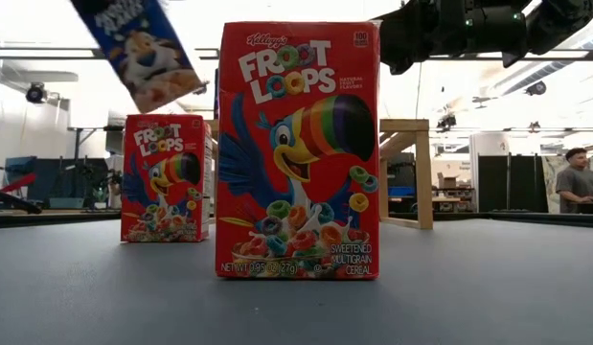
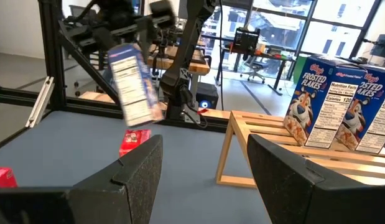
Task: Stack cereal on shelf
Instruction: Put the blue cereal box on the shelf aligned with the blue cereal boxes
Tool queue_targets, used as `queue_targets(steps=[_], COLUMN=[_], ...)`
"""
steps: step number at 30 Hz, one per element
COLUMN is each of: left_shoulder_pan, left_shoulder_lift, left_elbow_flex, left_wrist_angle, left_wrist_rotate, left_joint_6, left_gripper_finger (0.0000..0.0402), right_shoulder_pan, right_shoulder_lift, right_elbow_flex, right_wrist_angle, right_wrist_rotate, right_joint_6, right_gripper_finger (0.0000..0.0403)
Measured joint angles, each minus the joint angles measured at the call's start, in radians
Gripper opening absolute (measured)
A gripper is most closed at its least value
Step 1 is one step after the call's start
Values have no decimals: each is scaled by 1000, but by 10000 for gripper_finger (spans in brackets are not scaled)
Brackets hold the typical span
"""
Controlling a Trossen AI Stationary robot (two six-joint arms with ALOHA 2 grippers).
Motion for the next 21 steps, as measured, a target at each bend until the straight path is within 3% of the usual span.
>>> queue_targets(steps=[7,14,21], left_shoulder_pan=[119,243,416], left_shoulder_lift=[-72,-147,-186], left_elbow_flex=[12,52,115], left_wrist_angle=[6,8,29], left_wrist_rotate=[-1,7,99], left_joint_6=[177,237,399], left_gripper_finger=[162,162,162], right_shoulder_pan=[0,0,0], right_shoulder_lift=[0,0,0], right_elbow_flex=[0,0,0], right_wrist_angle=[-8,-20,-20], right_wrist_rotate=[0,0,0], right_joint_6=[0,0,0], right_gripper_finger=[224,224,224])
